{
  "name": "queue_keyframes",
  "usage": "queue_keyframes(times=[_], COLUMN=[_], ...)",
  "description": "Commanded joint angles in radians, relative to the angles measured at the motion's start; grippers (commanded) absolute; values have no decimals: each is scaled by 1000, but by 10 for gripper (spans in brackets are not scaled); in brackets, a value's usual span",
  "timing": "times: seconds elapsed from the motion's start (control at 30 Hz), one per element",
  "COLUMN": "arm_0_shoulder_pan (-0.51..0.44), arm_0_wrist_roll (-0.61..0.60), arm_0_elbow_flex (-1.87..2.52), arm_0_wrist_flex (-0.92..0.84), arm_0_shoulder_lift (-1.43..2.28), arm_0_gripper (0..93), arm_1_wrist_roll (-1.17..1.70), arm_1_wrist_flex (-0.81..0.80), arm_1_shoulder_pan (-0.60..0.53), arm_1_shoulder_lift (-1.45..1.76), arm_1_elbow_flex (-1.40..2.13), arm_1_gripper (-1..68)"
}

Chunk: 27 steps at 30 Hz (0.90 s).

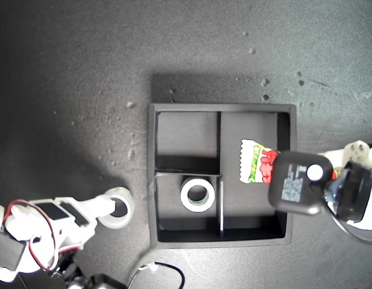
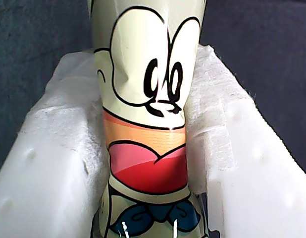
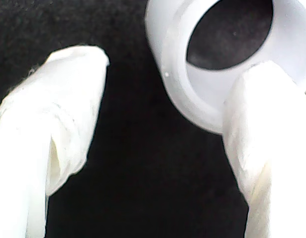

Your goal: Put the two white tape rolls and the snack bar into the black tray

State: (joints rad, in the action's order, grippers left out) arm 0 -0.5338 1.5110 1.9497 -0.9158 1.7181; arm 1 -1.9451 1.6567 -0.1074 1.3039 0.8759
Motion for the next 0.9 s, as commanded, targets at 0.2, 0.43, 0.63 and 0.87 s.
queue_keyframes(times=[0.2,0.43,0.63,0.87], arm_0_shoulder_pan=[12,-3,-20,-14], arm_0_wrist_roll=[-18,-3,-11,44], arm_0_elbow_flex=[-123,-167,-209,-204], arm_0_wrist_flex=[40,34,-23,-21], arm_0_shoulder_lift=[-104,-129,-118,-204], arm_0_gripper=[183,175,169,170], arm_1_wrist_roll=[443,95,-18,-84], arm_1_wrist_flex=[8,-245,-416,-549], arm_1_shoulder_pan=[115,101,115,112], arm_1_shoulder_lift=[21,14,9,9], arm_1_elbow_flex=[80,143,273,284], arm_1_gripper=[-3,-3,-4,-4])
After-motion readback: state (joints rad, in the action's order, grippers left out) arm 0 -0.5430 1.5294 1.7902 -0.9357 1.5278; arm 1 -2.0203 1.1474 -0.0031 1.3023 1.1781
